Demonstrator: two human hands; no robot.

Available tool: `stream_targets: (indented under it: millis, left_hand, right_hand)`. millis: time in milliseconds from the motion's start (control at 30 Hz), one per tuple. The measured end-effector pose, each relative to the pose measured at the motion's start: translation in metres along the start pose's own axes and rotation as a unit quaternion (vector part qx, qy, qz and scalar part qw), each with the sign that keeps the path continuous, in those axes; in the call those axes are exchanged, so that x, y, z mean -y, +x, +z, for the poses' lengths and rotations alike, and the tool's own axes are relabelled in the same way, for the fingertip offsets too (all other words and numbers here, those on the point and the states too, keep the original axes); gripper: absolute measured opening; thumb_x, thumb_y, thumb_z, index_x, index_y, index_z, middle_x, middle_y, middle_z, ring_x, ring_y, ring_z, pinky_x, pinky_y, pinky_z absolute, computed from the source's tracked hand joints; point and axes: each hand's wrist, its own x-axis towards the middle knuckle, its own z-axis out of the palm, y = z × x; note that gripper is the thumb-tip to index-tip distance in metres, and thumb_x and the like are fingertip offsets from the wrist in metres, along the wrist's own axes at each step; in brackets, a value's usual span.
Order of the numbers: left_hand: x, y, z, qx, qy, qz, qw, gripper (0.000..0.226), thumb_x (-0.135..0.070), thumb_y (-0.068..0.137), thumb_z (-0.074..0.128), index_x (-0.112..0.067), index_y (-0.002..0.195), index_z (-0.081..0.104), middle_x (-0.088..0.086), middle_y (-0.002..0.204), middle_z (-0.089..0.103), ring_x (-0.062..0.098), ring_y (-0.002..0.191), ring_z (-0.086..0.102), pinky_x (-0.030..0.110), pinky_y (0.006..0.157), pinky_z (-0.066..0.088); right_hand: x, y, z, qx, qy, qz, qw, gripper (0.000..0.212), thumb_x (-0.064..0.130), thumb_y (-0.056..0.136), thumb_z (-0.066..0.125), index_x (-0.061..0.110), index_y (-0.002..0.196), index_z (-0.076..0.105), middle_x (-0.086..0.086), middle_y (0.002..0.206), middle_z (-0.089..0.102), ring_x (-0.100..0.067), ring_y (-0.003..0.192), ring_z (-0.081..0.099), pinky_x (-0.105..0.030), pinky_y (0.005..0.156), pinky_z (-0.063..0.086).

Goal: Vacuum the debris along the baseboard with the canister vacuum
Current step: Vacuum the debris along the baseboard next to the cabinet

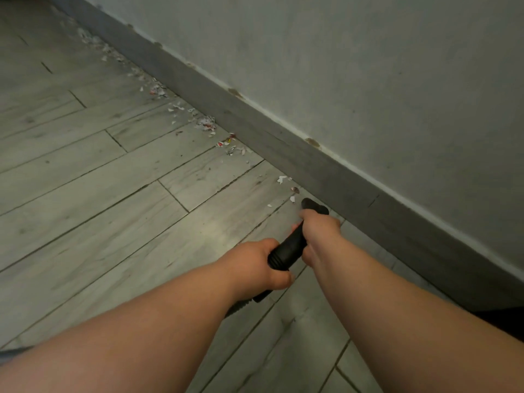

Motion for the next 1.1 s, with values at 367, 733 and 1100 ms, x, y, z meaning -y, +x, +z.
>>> stream_targets:
  millis: [367, 733, 1100]
  left_hand:
    - [-0.004, -0.028, -0.002, -0.038, -0.048, -0.061, 0.996, 0.031, -0.041, 0.081, 0.068, -0.024, 0.104, 0.055, 0.0, 0.091, 0.062, 0.016, 0.082, 0.063, 0.029, 0.072, 0.053]
    - [0.023, -0.035, 0.027, -0.057, -0.017, -0.052, 0.997, 0.033, -0.041, 0.083, 0.065, -0.02, 0.106, 0.052, 0.005, 0.093, 0.063, 0.023, 0.085, 0.064, 0.034, 0.074, 0.054]
    - [0.033, -0.051, 0.047, -0.112, -0.034, -0.06, 0.991, 0.051, -0.047, 0.075, 0.071, -0.018, 0.103, 0.041, -0.003, 0.087, 0.059, 0.015, 0.078, 0.061, 0.027, 0.06, 0.048]
  right_hand:
    - [0.002, -0.015, 0.018, 0.061, -0.07, 0.038, 0.995, 0.041, 0.02, 0.092, 0.06, 0.008, 0.129, 0.049, -0.008, 0.074, 0.061, -0.023, 0.077, 0.061, -0.036, 0.067, 0.055]
    - [-0.035, -0.038, 0.006, 0.114, -0.005, -0.021, 0.993, 0.048, 0.018, 0.09, 0.064, 0.016, 0.133, 0.043, -0.01, 0.082, 0.059, -0.018, 0.063, 0.058, -0.032, 0.056, 0.054]
    - [-0.073, -0.07, -0.01, 0.17, 0.047, -0.024, 0.984, 0.042, 0.011, 0.094, 0.057, 0.013, 0.134, 0.043, -0.009, 0.075, 0.055, -0.017, 0.05, 0.058, -0.031, 0.051, 0.054]
